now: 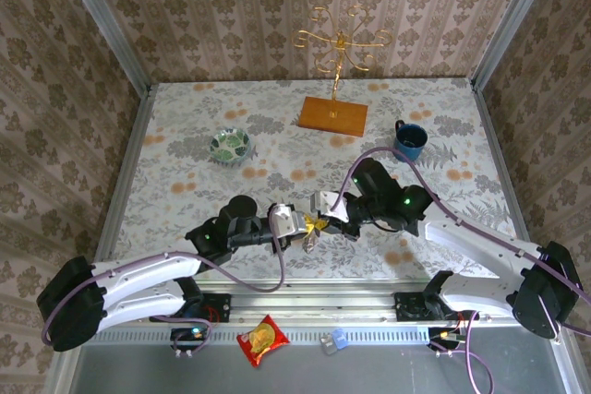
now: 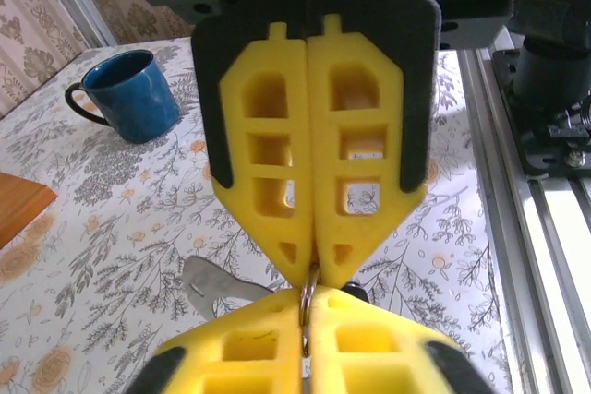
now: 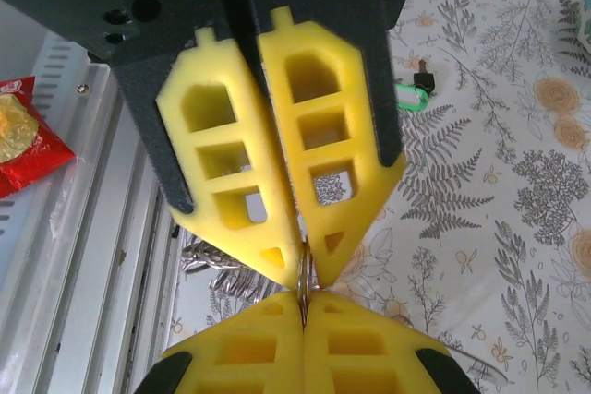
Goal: Put the keys on the keyring
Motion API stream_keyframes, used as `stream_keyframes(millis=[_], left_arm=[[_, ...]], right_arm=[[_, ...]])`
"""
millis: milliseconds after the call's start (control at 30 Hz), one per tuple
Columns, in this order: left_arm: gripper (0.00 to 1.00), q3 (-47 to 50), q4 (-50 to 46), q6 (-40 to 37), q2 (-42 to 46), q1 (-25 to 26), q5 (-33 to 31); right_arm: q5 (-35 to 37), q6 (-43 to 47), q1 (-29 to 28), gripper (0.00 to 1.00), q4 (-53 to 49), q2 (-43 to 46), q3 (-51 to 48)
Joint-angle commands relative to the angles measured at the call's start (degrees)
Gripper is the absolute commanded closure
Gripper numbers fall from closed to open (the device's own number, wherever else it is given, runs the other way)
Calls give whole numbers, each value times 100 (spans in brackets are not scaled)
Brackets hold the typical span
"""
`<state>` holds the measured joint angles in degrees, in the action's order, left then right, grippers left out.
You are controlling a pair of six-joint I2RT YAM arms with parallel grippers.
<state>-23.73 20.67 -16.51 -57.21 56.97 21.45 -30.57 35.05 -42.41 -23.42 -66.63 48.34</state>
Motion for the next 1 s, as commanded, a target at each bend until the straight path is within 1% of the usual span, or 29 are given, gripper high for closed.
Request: stream_keyframes(millis=[0, 33, 100, 133, 233, 267, 400, 500, 567, 633, 733, 967], left_arm=[[100, -203, -12, -183, -42, 7, 1], [100, -193, 6, -185, -31, 3, -17], [100, -141, 98, -153, 2, 1, -36], [100, -97, 178, -127, 20, -2, -41], [100, 95, 571, 23, 92, -6, -58], [100, 172, 718, 77, 111, -9, -64], [100, 361, 1133, 224, 121, -6, -105], [100, 451, 1404, 250, 61, -12, -85], [100, 491, 1574, 277, -12, -12, -84], [100, 538, 1726, 319, -70, -16, -73], [100, 577, 1897, 342, -162, -17, -29], [100, 588, 2109, 333, -304, -12, 103]], right_arm=[[-71, 94, -112, 100, -55, 10, 179], [-19, 26, -111, 98, 27, 67, 118], [42, -192, -42, 86, 307, 243, -102], [37, -318, 5, 82, 463, 340, -230], [-143, -905, 246, 71, 1239, 712, -821], [-160, -1153, 307, 68, 1551, 831, -1033], [-65, -1775, 323, 67, 2285, 1280, -1553], [299, -2126, 325, 66, 2843, 1627, -1922], [496, -2237, 322, 64, 3031, 1832, -2115], [593, -2272, 322, 64, 3063, 1949, -2211], [535, -2275, 321, 62, 2989, 1990, -2217], [278, -2292, 313, 64, 2944, 1725, -2018]])
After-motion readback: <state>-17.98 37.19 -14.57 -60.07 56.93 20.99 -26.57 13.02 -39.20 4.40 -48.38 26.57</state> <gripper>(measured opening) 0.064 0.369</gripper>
